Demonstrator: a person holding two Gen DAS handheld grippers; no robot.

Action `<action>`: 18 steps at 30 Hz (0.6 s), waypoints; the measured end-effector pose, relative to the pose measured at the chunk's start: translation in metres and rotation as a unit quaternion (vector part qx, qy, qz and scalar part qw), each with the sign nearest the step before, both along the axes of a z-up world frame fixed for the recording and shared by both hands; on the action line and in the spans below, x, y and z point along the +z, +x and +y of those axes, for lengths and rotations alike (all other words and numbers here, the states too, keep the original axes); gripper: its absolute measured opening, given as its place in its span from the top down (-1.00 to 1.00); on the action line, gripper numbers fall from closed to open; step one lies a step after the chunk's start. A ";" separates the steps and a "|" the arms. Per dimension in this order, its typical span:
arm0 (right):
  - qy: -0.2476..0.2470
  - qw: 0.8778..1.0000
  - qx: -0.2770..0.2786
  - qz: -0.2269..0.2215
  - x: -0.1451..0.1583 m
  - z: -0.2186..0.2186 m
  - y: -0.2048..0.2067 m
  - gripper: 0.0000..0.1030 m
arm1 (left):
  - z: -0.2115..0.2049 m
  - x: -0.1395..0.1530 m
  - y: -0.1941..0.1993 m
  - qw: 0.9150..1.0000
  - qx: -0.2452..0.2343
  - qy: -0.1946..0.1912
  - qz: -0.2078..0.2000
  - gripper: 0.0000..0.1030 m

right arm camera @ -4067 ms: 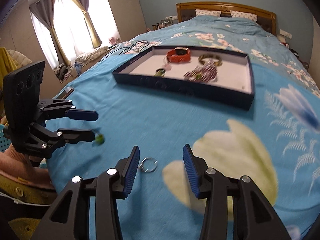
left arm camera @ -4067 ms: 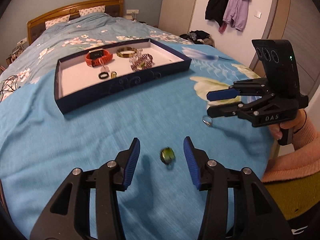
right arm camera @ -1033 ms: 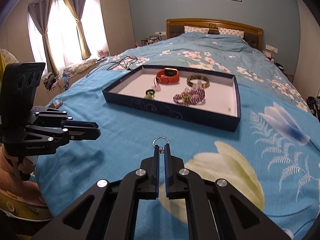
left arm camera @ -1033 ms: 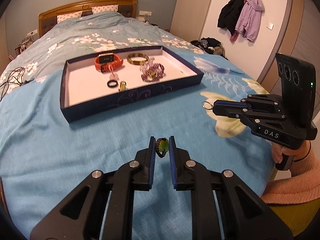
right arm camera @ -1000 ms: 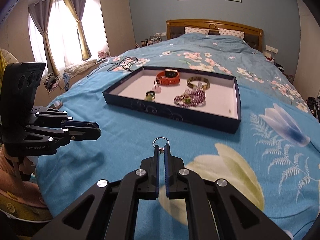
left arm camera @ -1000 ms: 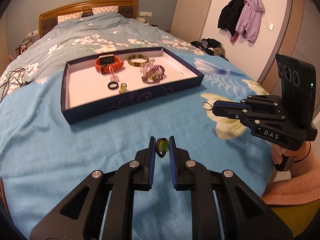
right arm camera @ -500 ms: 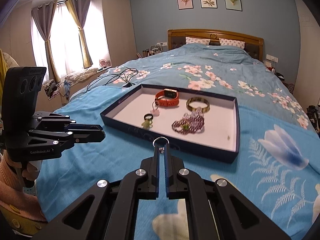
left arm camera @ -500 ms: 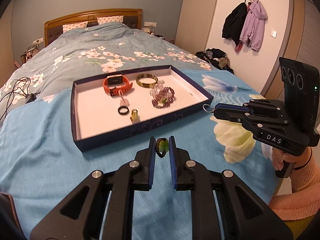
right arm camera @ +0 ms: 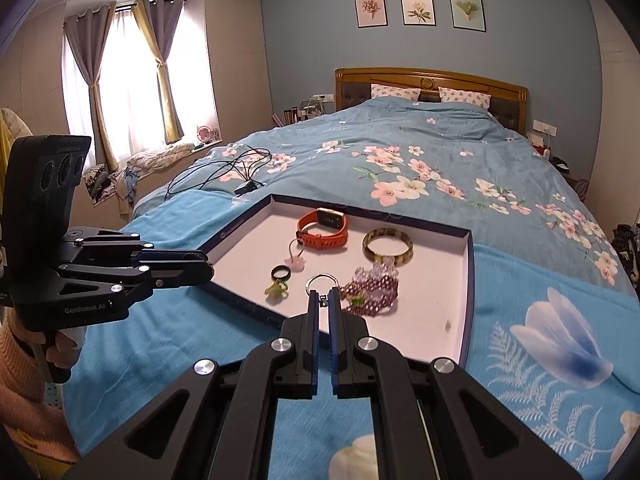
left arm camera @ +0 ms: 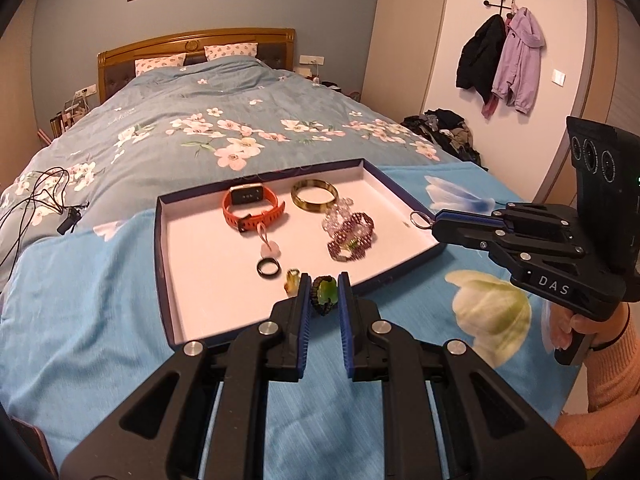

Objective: Organize jewelry
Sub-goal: 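Carry the silver ring in the right tool while the left tool carries the green ring toward the lid, then lower the silver ring into the lid with the right tool while the left tool lowers the green ring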

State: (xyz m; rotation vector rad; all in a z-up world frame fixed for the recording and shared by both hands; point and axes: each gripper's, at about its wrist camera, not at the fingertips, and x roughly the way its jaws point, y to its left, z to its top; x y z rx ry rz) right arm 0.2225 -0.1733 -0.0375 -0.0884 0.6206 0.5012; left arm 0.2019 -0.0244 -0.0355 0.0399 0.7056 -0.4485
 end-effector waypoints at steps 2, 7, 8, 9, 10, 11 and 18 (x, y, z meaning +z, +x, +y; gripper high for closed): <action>-0.001 1.000 0.000 0.000 0.000 0.001 0.004 0.94 | -0.001 0.001 0.005 1.000 0.003 0.003 -0.001 0.74; -0.001 1.000 -0.001 0.000 0.001 0.001 0.014 0.94 | -0.004 0.001 0.017 1.000 0.006 0.006 -0.001 0.74; 0.000 1.000 -0.001 0.001 0.001 0.002 0.016 0.94 | -0.004 0.001 0.017 1.000 0.007 0.007 -0.001 0.74; 0.000 1.000 -0.001 0.003 0.000 0.002 0.018 0.94 | -0.005 0.001 0.020 1.000 0.008 0.008 -0.001 0.74; 0.002 1.000 -0.002 0.006 0.000 0.002 0.021 0.94 | -0.006 0.000 0.022 1.000 0.009 0.009 0.000 0.74; 0.004 1.000 -0.002 0.008 -0.001 0.002 0.024 0.94 | -0.006 0.000 0.025 1.000 0.010 0.009 0.001 0.74; 0.000 1.000 -0.005 0.011 -0.003 0.004 0.035 0.94 | -0.009 -0.004 0.041 1.000 0.016 0.010 0.004 0.74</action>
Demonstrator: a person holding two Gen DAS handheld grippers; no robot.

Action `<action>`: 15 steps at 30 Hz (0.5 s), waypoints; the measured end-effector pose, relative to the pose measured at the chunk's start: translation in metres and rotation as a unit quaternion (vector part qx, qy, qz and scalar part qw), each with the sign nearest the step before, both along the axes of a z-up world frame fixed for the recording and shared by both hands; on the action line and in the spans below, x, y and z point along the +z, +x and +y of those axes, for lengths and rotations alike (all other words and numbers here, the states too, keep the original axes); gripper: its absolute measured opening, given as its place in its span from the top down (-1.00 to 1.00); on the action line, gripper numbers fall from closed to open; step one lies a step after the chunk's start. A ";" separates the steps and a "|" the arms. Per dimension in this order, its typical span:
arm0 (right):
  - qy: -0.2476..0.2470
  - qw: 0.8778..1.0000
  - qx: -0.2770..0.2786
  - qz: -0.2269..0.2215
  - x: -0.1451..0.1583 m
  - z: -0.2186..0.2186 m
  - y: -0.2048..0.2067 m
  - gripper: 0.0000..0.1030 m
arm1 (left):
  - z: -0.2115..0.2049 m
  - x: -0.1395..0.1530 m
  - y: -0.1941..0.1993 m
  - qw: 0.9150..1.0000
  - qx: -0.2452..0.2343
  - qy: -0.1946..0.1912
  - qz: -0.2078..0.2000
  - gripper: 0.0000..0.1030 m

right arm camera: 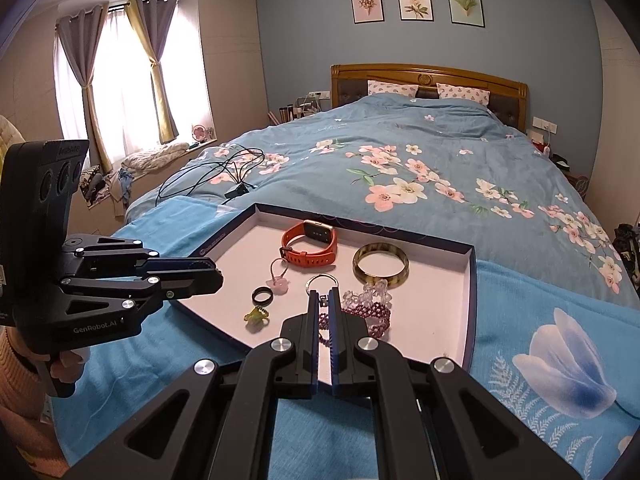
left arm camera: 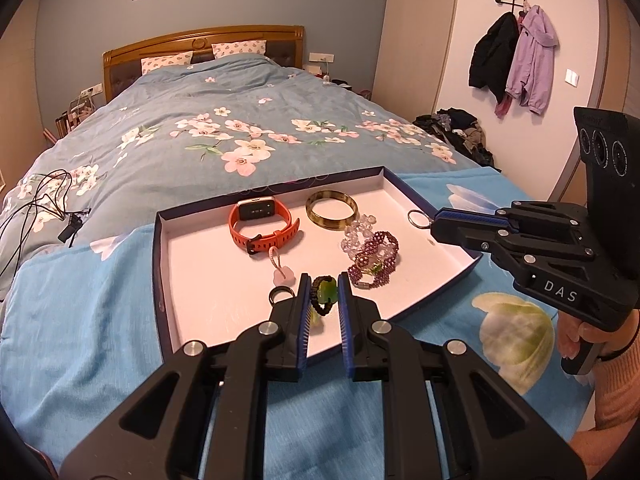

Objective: Organize jewelry
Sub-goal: 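Lower the silver ring into the lid with the right tool while the left tool lowers the green ring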

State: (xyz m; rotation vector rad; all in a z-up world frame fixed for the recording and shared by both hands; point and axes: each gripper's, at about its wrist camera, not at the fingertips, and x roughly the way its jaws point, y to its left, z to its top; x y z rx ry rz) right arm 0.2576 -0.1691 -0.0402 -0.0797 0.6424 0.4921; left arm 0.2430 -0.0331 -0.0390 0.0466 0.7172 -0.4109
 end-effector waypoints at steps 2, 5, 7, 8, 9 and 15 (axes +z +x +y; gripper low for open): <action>0.000 1.000 -0.001 0.003 -0.001 0.000 0.005 0.94 | 0.000 -0.001 0.004 1.000 0.002 -0.003 0.002 0.74; -0.002 1.000 -0.003 0.005 -0.004 0.001 0.010 0.94 | 0.000 -0.002 0.010 1.000 0.005 -0.002 0.003 0.74; -0.002 1.000 -0.003 0.008 -0.005 0.002 0.012 0.94 | 0.000 -0.004 0.013 1.000 0.007 -0.002 0.004 0.74; -0.003 1.000 -0.003 0.008 -0.006 0.002 0.013 0.94 | 0.000 -0.004 0.014 1.000 0.007 -0.001 0.004 0.74; -0.004 1.000 -0.004 0.009 -0.006 0.003 0.014 0.94 | 0.000 -0.005 0.016 1.000 0.008 -0.001 0.005 0.74; -0.008 1.000 -0.004 0.013 -0.010 0.004 0.019 0.94 | 0.000 -0.009 0.024 1.000 0.014 0.003 0.009 0.74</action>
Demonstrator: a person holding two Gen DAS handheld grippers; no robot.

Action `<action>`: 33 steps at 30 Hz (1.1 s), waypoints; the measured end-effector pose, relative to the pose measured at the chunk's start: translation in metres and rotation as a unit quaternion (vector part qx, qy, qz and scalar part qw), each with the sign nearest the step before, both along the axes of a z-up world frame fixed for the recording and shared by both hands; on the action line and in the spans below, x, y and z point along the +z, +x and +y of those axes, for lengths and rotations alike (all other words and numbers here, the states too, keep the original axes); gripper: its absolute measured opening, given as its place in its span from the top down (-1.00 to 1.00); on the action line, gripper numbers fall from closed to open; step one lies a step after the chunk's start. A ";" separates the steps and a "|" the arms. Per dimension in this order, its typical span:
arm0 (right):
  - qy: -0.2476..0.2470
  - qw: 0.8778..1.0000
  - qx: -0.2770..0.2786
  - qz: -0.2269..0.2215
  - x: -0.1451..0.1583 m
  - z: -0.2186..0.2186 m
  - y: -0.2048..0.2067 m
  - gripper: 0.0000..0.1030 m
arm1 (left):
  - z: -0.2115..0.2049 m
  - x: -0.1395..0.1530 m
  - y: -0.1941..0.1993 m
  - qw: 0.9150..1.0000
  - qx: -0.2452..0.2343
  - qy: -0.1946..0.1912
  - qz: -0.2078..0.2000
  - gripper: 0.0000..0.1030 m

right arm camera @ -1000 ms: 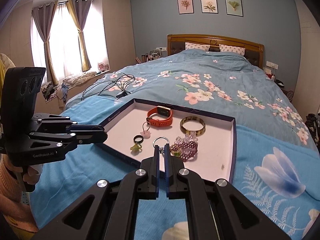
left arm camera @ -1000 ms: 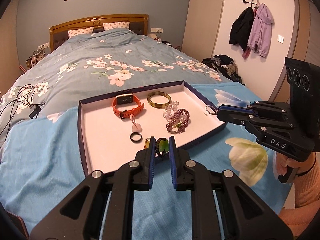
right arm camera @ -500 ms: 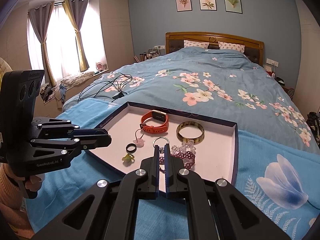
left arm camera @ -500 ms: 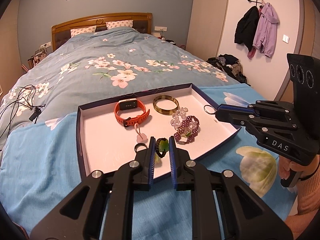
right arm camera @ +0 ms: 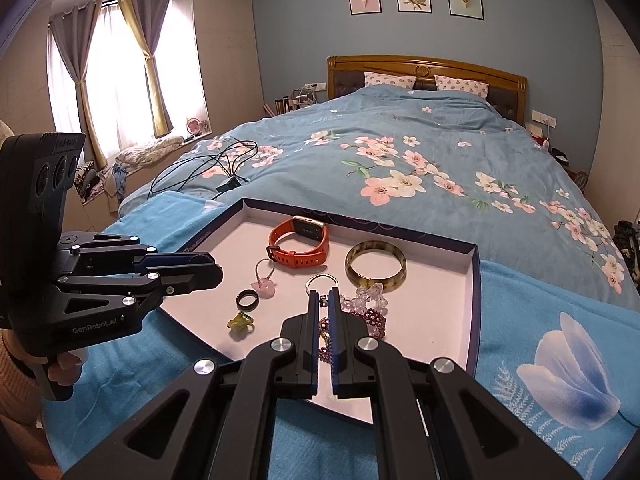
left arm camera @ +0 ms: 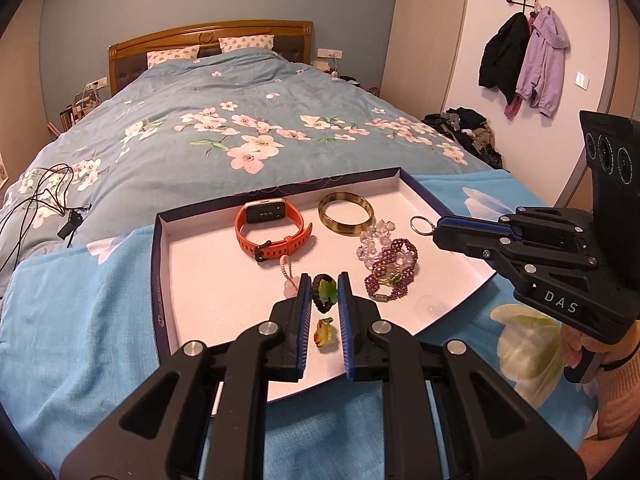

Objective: Organize jewelry
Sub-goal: 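Lower the silver ring into the lid with the right tool while the left tool lowers the green ring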

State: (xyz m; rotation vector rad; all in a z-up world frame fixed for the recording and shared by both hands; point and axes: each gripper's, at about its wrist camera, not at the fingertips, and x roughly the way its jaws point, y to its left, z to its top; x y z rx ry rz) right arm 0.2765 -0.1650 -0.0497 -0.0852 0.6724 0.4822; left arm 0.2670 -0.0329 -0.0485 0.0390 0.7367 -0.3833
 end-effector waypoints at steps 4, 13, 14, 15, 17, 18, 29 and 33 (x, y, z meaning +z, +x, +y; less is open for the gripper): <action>-0.004 1.000 -0.001 0.003 -0.002 0.000 0.003 0.94 | 0.001 -0.003 0.004 1.000 0.004 0.001 0.004 0.74; -0.010 1.000 -0.004 0.009 -0.007 0.001 0.010 0.94 | 0.001 -0.008 0.012 1.000 0.009 0.004 0.012 0.74; -0.010 1.000 -0.004 0.010 -0.007 0.001 0.010 0.94 | 0.001 -0.009 0.013 1.000 0.009 0.005 0.012 0.74; -0.012 1.000 -0.005 0.010 -0.007 0.001 0.011 0.94 | 0.000 -0.009 0.014 1.000 0.009 0.006 0.012 0.74; -0.012 1.000 -0.005 0.011 -0.008 0.001 0.012 0.94 | -0.001 -0.009 0.015 1.000 0.009 0.007 0.014 0.74; -0.013 1.000 -0.005 0.010 -0.008 0.002 0.012 0.94 | 0.000 -0.009 0.016 1.000 0.009 0.007 0.014 0.74; -0.016 1.000 -0.008 0.016 -0.013 0.001 0.018 0.94 | -0.002 -0.015 0.021 1.000 0.009 0.012 0.020 0.74; -0.018 1.000 -0.009 0.019 -0.014 0.002 0.020 0.94 | -0.003 -0.017 0.023 1.000 0.009 0.013 0.021 0.74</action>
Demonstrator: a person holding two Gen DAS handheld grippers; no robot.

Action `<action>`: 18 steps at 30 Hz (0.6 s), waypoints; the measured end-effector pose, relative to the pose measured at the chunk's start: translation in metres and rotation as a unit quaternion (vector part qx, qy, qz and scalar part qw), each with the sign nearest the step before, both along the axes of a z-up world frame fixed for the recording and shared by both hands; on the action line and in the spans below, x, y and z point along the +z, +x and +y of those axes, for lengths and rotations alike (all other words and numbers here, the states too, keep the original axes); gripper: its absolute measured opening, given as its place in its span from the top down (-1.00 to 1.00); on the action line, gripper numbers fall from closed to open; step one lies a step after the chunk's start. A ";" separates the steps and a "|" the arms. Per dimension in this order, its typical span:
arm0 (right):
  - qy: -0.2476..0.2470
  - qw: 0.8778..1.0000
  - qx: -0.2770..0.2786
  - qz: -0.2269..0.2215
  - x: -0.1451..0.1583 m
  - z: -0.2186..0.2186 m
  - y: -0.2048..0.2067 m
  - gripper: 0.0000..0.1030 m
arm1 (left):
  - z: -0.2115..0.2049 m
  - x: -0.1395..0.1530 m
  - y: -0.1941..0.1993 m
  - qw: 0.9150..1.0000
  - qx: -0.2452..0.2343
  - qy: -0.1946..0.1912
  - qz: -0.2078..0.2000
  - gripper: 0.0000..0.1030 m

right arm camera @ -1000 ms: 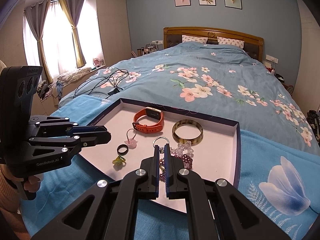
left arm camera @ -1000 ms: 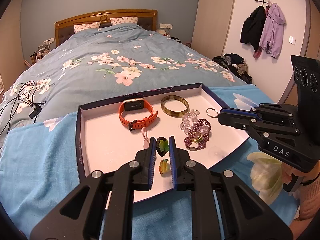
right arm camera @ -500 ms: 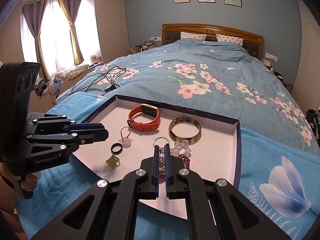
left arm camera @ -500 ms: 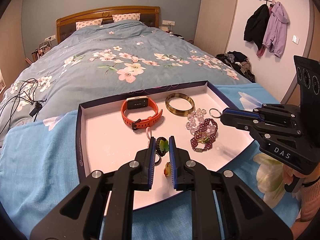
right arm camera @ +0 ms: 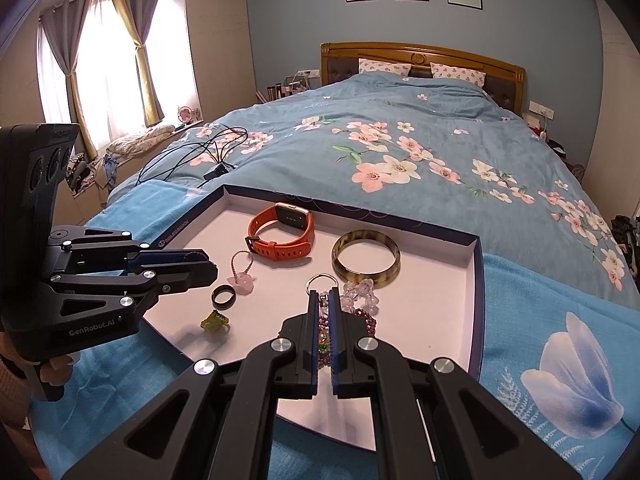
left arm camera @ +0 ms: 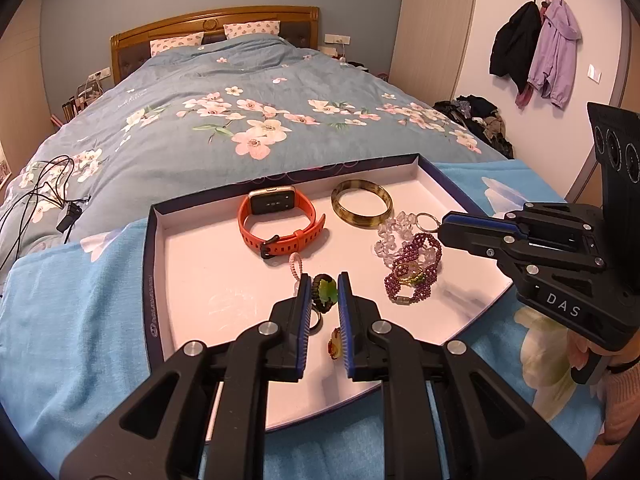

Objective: Organize jewelry
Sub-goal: 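Lower the silver ring into the lid with the right tool while the left tool lowers the green ring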

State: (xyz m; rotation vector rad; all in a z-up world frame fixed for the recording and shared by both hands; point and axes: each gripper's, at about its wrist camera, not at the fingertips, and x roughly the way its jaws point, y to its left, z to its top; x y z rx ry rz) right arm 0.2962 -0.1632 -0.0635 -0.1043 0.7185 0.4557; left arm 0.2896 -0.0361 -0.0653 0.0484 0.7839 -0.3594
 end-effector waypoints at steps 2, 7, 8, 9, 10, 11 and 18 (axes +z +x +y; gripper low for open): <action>-0.001 1.000 -0.001 0.001 -0.001 0.000 0.001 0.94 | 0.000 -0.001 0.001 1.000 0.000 0.000 0.001 0.74; -0.003 1.000 -0.001 0.005 -0.003 0.002 0.005 0.94 | -0.001 -0.006 0.004 1.000 0.001 0.001 0.004 0.74; -0.004 1.000 -0.001 0.005 -0.003 0.002 0.006 0.94 | -0.001 -0.006 0.004 1.000 0.001 0.001 0.004 0.74; -0.004 1.000 -0.001 0.006 -0.003 0.002 0.006 0.94 | -0.001 -0.006 0.004 1.000 0.001 0.001 0.005 0.74; -0.005 1.000 -0.001 0.006 -0.003 0.002 0.006 0.94 | -0.001 -0.006 0.005 1.000 0.001 0.001 0.005 0.74; -0.006 1.000 -0.001 0.007 -0.004 0.002 0.007 0.94 | -0.001 -0.007 0.005 1.000 0.001 0.001 0.006 0.74; -0.011 1.000 -0.004 0.013 -0.008 0.005 0.014 0.94 | 0.000 -0.009 0.010 1.000 0.003 0.004 0.009 0.74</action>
